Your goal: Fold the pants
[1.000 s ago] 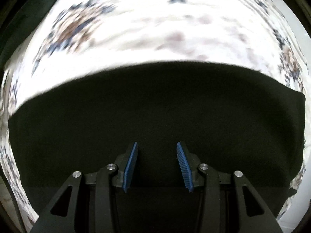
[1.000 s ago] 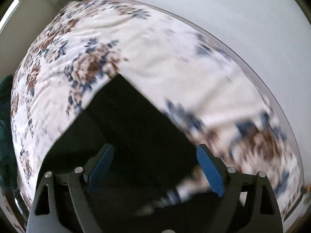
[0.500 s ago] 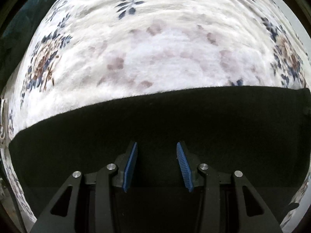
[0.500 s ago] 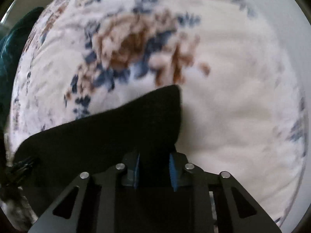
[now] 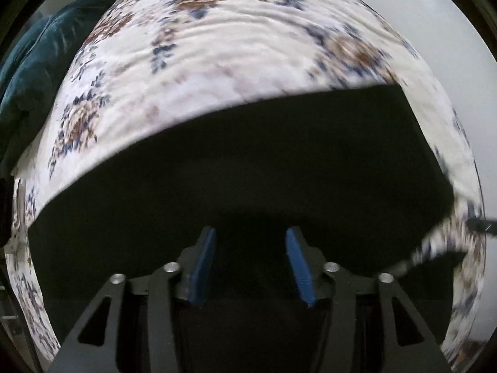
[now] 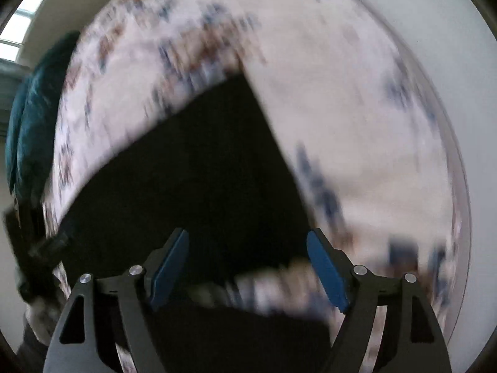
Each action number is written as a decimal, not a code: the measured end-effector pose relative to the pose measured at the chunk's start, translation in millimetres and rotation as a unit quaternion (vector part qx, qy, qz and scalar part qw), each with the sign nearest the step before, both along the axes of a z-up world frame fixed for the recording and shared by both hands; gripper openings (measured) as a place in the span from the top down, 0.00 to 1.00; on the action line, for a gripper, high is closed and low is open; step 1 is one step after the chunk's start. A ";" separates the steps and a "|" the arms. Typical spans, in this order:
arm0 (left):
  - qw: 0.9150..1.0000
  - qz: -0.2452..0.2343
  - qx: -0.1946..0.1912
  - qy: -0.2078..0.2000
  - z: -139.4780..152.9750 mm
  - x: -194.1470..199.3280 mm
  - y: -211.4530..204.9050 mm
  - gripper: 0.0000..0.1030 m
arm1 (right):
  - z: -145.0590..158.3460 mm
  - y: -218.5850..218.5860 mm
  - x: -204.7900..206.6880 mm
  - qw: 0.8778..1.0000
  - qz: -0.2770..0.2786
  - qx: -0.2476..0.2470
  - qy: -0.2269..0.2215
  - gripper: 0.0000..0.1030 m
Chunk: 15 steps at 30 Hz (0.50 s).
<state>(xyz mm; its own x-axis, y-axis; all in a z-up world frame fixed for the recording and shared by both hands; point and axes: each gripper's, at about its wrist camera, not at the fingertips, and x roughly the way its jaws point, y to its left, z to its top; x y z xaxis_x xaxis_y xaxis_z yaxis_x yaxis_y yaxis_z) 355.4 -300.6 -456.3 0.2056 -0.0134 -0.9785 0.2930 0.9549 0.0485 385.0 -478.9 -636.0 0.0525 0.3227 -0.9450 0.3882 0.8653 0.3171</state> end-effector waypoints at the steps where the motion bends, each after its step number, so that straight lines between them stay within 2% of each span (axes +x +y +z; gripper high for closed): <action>1: 1.000 -0.001 -0.002 0.006 -13.2 -7.5 10.6 0.53 | -13.5 1.3 -16.5 1.000 -0.002 0.009 0.020 0.21; 4: 0.999 0.005 0.004 0.050 -51.5 -34.1 11.3 0.53 | -53.6 5.7 -58.2 0.999 -0.012 0.024 0.048 0.21; 6: 0.998 0.010 0.016 0.065 -68.1 -55.3 9.5 0.53 | -68.5 6.4 -72.9 0.999 -0.010 -0.005 0.051 0.21; 7: 0.998 0.010 0.016 0.066 -72.9 -60.1 10.8 0.53 | -71.2 5.8 -77.2 0.998 -0.006 -0.025 0.053 0.21; 8: 0.998 -0.023 0.009 0.049 -75.8 -64.6 10.8 0.53 | -73.1 3.2 -81.2 0.998 -0.010 -0.034 0.050 0.21; 10: 0.999 -0.028 0.013 0.040 -76.5 -72.7 9.1 0.53 | -70.1 -2.2 -87.3 0.998 -0.018 -0.046 0.040 0.22; 13: 0.999 -0.031 0.015 0.037 -73.7 -74.9 5.5 0.53 | -56.6 -11.3 -98.3 0.993 -0.008 -0.112 0.023 0.22; 15: 0.999 -0.028 0.011 0.040 -71.5 -72.4 3.1 0.53 | -65.3 -14.6 -106.3 0.996 -0.002 -0.083 0.017 0.21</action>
<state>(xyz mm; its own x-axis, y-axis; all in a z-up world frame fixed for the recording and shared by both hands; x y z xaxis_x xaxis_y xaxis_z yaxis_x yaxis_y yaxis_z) 283.0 -297.5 -527.8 0.1257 0.0000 -0.9921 0.3490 0.9361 0.0442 278.8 -493.5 -701.3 0.0199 0.1619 -0.9866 0.3993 0.9034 0.1563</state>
